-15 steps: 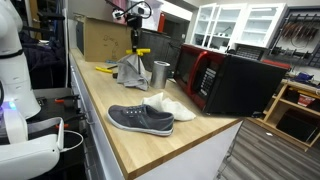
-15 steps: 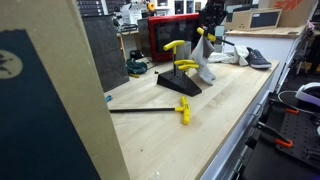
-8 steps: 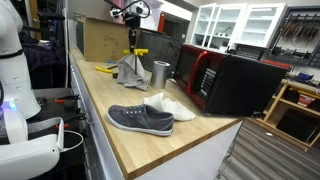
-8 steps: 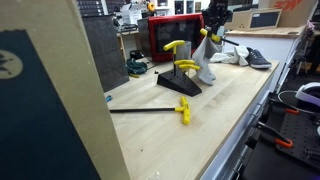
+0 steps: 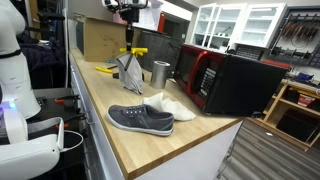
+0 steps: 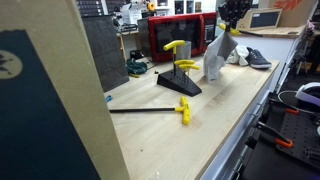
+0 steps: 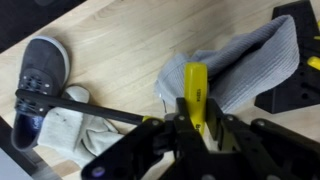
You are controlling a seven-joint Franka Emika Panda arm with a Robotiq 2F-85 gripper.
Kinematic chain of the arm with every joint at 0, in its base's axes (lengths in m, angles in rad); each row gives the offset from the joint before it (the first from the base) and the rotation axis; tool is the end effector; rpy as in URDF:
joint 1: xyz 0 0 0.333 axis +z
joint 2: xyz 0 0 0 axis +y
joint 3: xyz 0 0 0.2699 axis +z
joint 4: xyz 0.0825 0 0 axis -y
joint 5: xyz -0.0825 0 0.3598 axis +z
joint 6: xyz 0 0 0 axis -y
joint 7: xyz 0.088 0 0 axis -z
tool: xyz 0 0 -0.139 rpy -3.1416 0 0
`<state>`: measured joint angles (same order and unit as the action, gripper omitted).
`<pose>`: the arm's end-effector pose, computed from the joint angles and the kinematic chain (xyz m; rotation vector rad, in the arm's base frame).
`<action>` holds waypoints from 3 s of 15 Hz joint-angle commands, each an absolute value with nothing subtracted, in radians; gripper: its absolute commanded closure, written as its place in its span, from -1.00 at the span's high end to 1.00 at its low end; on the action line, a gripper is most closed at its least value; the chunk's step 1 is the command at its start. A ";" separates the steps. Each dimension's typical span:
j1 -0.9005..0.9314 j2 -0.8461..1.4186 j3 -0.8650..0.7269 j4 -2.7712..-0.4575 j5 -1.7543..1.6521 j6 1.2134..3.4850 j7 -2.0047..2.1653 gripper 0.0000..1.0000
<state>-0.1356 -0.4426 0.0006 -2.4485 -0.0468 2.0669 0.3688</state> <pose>0.4121 -0.0598 0.4021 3.0152 -0.7424 0.1017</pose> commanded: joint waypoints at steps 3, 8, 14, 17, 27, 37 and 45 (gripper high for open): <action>-0.183 -0.452 0.012 -2.477 -0.107 2.024 0.441 -0.88; -0.181 -0.341 0.019 -2.507 -0.117 2.125 0.490 -0.88; -0.154 -0.166 0.041 -2.496 -0.164 2.259 0.570 -0.88; -0.127 -0.087 0.046 -2.490 -0.183 2.357 0.613 -0.88; -0.087 -0.140 0.010 -2.506 -0.261 2.413 0.671 0.98; -0.134 -0.092 -0.083 -2.493 0.019 2.430 0.620 1.00; -0.130 -0.031 -0.107 -2.445 0.166 2.416 0.507 1.00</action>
